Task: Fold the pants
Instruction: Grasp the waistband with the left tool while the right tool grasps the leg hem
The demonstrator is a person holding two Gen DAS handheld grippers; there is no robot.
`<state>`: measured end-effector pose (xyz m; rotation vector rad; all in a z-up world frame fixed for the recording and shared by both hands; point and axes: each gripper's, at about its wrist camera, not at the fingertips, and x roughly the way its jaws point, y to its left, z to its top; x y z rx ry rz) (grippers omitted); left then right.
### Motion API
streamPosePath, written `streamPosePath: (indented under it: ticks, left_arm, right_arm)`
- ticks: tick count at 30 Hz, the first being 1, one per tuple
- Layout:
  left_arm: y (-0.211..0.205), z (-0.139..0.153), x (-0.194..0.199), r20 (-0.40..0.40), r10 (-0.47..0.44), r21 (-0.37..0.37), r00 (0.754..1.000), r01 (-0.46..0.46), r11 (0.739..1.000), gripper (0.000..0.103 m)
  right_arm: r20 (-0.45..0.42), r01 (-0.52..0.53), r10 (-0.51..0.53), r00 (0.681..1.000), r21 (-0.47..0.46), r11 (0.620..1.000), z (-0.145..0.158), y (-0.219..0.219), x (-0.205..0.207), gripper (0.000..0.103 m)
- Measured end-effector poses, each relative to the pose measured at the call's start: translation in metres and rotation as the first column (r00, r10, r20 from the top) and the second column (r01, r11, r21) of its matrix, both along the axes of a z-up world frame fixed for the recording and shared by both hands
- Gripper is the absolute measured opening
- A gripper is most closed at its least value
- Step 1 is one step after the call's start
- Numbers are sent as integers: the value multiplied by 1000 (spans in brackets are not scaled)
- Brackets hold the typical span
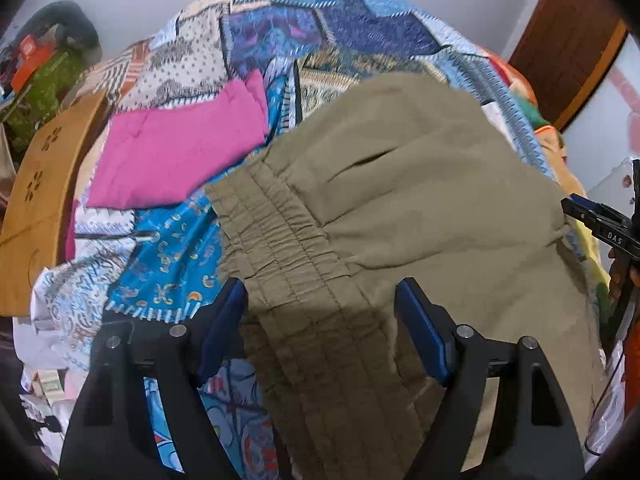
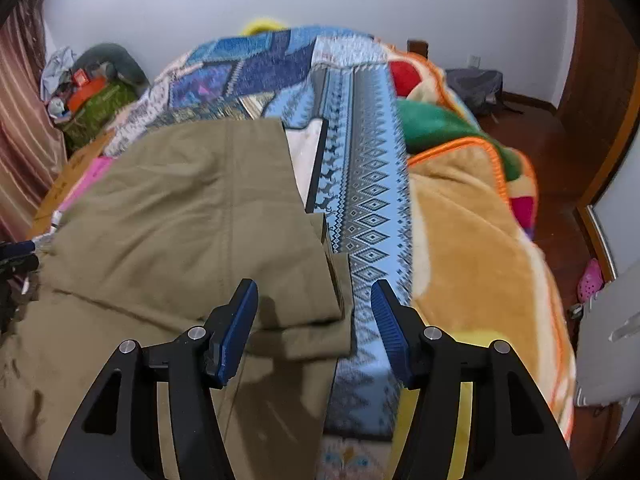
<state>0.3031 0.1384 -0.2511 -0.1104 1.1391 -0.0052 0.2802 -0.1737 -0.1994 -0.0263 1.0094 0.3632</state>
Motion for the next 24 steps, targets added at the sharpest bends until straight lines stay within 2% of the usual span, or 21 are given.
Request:
streamPosePath:
  ticks: [3, 6, 8, 10, 15, 17, 21, 24]
  left_arm:
    - [0, -9, -1, 2, -10, 8, 1000, 10, 1000, 79]
    - [0, -8, -4, 30, -20, 32, 999, 19, 999, 80]
    - [1, -7, -5, 52, -8, 111, 999, 3, 994, 80]
    - [-1, -5, -7, 87, -5, 181, 996, -11, 983, 80]
    - [-9, -5, -11, 114, -37, 275, 993, 4, 962, 80]
    - [-7, -5, -10, 110, -36, 275, 993, 4, 961, 80]
    - [0, -10, -7, 103, -4, 250, 995, -22, 968, 88]
    - [2, -9, -8, 99, -2, 232, 995, -21, 972, 88]
  right_arm:
    - [-50, -8, 10, 999, 29, 1000, -17, 6, 9, 55]
    - [-49, -32, 33, 998, 32, 999, -27, 10, 9, 52]
    - [-21, -50, 50, 999, -1, 999, -29, 14, 4, 43]
    - [-2, -60, 60, 998, -27, 998, -30, 16, 1, 39]
    - [20, -47, 48, 999, -70, 996, -30, 15, -1, 27]
    - [31, -43, 46, 998, -83, 996, -30, 14, -3, 26]
    - [29, -47, 50, 998, -92, 995, -34, 15, -3, 25]
    - [19, -49, 51, 999, -96, 994, -35, 16, -2, 25]
